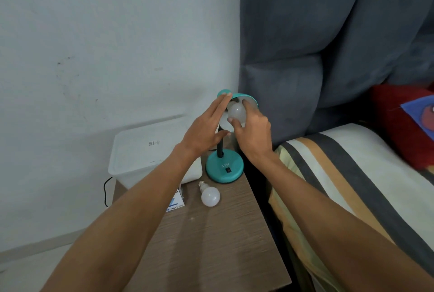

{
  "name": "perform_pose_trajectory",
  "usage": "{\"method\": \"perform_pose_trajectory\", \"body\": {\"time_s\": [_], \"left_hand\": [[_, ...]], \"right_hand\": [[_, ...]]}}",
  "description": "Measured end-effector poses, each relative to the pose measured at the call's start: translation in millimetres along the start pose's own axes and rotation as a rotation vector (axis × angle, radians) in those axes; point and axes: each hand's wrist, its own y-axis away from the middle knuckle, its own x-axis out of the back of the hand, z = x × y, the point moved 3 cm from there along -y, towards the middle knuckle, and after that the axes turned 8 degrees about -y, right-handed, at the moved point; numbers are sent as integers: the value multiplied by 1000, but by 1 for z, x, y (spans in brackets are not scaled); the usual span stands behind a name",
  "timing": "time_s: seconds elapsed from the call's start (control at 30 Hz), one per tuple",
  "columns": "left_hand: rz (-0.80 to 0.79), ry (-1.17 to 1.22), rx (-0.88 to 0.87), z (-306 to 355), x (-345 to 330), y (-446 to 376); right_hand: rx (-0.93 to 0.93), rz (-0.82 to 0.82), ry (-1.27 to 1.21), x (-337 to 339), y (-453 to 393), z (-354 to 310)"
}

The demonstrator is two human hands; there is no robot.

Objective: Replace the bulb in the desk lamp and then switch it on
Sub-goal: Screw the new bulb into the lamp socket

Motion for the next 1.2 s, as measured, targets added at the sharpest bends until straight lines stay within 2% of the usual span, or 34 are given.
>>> {"method": "perform_pose_trajectory", "body": {"time_s": [0.1,0.17,0.33,0.47,0.53,0.63,0.67,0.77,0.87,0.97,1.1,1.13,1.2], "left_hand": [[4,-6,3,-1,-2,-1],[5,-8,2,-1,-2,0],[-9,-8,-7,1,-2,1],[-15,8,11,0,0,1],[-14,8,7,0,0,1],[-5,7,7,0,0,1],[-3,8,9,0,0,1],[-18,4,7,2,-1,2],[-17,11,17,-1,-3,3],[-17,21,20,-2,-2,3],[-13,17,26,-2,-3,1],[-13,16,25,-2,-3,1],[-21,11,22,-2,-4,1]], "right_hand": [[-242,35,-86,1,-2,-1],[-311,44,-118,-1,1,-1],[-136,85,-132,-3,8,-6],[-2,-7,-22,-5,8,-2],[-42,-3,-16,-3,6,2],[-236,32,-89,-1,2,4],[-220,41,-81,-1,3,3],[20,80,-26,-3,6,-6],[157,2,123,-10,7,-3],[127,-57,152,-11,7,2],[-252,33,-126,-3,4,2],[-262,56,-150,-3,3,1],[-133,100,-119,-3,3,-5]]}}
